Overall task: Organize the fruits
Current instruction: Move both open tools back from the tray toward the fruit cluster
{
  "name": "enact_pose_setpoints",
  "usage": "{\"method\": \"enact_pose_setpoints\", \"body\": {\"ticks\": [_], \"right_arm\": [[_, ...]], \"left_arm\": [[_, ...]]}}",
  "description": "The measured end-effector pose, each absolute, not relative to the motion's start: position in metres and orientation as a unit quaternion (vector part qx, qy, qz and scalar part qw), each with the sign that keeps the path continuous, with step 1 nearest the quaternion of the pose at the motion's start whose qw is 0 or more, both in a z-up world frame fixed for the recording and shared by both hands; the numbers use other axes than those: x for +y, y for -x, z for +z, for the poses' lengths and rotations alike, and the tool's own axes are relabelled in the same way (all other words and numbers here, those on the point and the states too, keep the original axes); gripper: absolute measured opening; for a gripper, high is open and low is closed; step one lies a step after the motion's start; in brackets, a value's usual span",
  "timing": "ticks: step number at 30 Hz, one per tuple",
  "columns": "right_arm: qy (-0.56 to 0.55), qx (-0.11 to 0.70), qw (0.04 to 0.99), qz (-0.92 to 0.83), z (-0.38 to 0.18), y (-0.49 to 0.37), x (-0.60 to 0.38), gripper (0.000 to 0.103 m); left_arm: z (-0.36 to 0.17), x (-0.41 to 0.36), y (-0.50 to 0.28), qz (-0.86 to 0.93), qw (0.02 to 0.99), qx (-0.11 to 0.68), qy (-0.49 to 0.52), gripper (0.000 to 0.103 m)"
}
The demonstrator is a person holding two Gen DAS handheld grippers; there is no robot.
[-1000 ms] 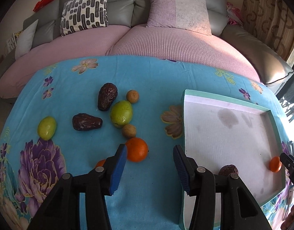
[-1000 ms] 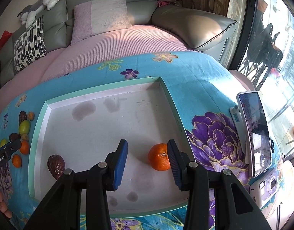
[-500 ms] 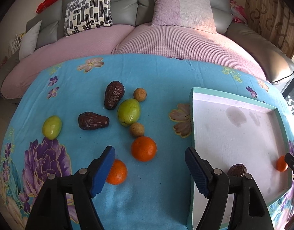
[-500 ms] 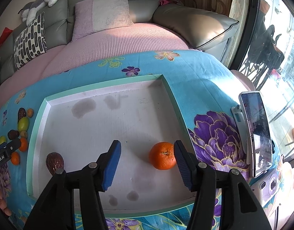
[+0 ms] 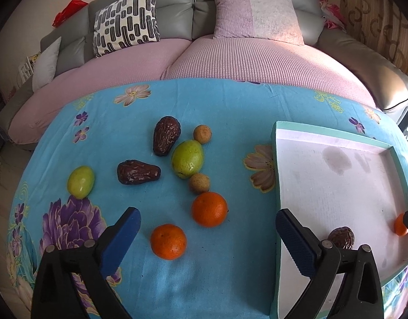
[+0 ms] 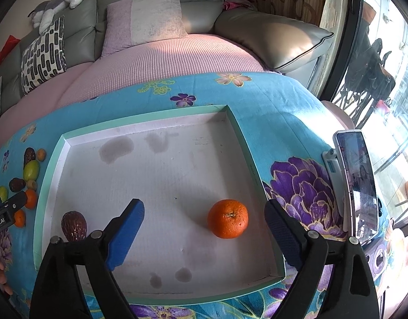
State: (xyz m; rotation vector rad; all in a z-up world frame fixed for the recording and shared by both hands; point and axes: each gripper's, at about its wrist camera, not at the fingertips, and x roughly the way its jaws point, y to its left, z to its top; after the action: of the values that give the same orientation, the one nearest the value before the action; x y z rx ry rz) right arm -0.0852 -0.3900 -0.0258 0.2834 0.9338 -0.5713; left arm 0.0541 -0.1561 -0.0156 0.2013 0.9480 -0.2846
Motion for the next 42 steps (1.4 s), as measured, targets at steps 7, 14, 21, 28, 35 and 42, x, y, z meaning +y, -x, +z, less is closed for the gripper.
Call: {"method": "enact_pose_setpoints", "body": {"ticks": [7, 14, 21, 28, 35, 42], "right_arm": [[-0.134, 0.422, 0.853, -0.278, -0.023, 0.087, -0.39, 0.096], [-0.13, 0.395, 0.866, -0.279, -0.016, 0.087, -0.387, 0.096], [-0.141, 0.384, 0.873, -0.265, -0.013, 0.08, -0.383, 0.096], [-0.115, 0.399, 0.872, -0.259, -0.016, 0.065, -0.365, 0.096], [-0.095, 0.394, 0.881, -0.245, -0.013, 0.049, -0.341, 0.096], [-0.076, 0.386, 0.894, -0.213, -0.011, 0.032, -0.309, 0.096]], "left_arm": [[-0.012, -0.156, -0.051, -0.147, 0.886, 0.428, -0.106, 0.103], [-0.002, -0.153, -0.049, -0.179, 0.891, 0.406, -0.096, 0.103], [0.003, -0.139, -0.054, -0.178, 0.887, 0.417, -0.093, 0.103], [0.007, -0.104, -0.067, -0.148, 0.892, 0.421, -0.077, 0.103], [0.017, -0.075, -0.077, -0.135, 0.9, 0.412, -0.049, 0.103], [0.027, -0.045, -0.085, -0.115, 0.908, 0.403, -0.022, 0.103]]}}
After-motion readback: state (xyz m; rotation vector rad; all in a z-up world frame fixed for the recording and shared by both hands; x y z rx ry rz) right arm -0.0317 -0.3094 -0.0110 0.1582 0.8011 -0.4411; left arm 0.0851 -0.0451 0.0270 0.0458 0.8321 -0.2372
